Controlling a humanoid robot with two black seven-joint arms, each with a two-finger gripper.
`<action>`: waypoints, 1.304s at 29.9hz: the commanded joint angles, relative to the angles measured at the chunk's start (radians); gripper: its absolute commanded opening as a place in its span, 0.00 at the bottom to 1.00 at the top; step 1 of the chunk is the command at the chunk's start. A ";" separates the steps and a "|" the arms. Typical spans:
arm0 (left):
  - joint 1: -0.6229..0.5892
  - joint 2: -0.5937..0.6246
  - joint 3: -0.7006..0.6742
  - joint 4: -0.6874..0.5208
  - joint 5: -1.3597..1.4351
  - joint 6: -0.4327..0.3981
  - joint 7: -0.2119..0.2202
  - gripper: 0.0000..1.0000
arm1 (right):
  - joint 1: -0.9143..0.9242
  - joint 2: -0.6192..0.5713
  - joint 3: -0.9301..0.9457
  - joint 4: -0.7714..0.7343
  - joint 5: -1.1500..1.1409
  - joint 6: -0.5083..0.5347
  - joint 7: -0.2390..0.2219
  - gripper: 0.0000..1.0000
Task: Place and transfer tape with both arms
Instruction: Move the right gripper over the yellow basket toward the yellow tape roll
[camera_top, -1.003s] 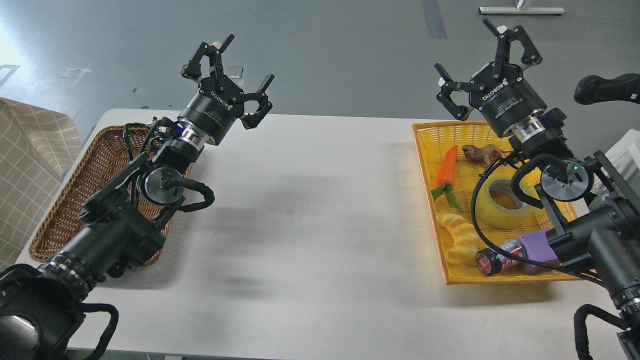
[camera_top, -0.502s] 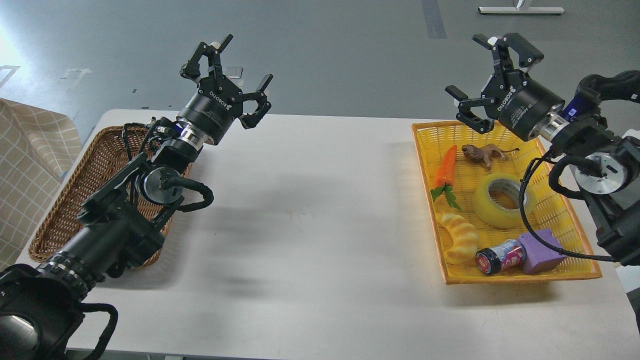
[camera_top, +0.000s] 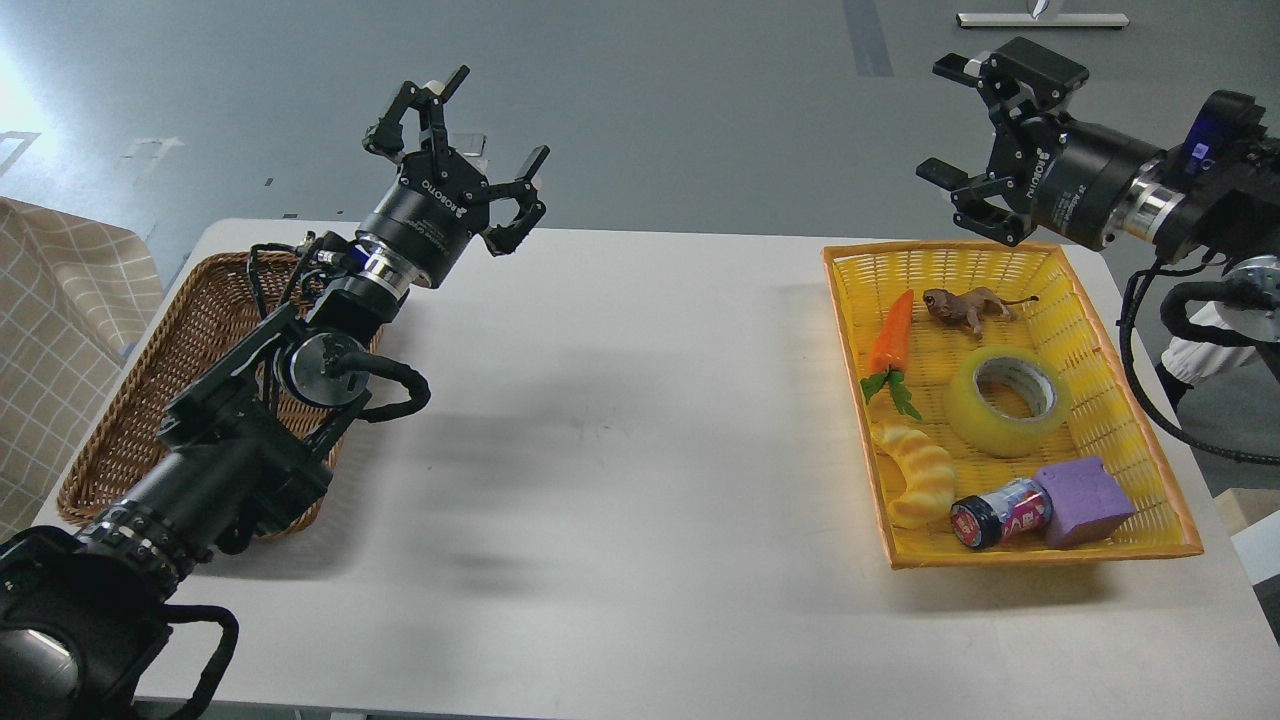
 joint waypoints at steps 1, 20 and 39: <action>-0.006 0.003 0.001 0.000 0.001 0.000 0.000 0.98 | -0.003 -0.031 -0.029 0.034 -0.004 0.000 0.001 1.00; -0.012 0.003 0.000 0.000 0.001 0.000 0.001 0.98 | -0.003 -0.145 -0.065 0.090 -0.711 0.000 -0.005 1.00; -0.012 0.006 0.001 -0.006 0.001 0.000 0.001 0.98 | -0.038 -0.146 -0.173 0.074 -1.095 0.000 -0.092 0.98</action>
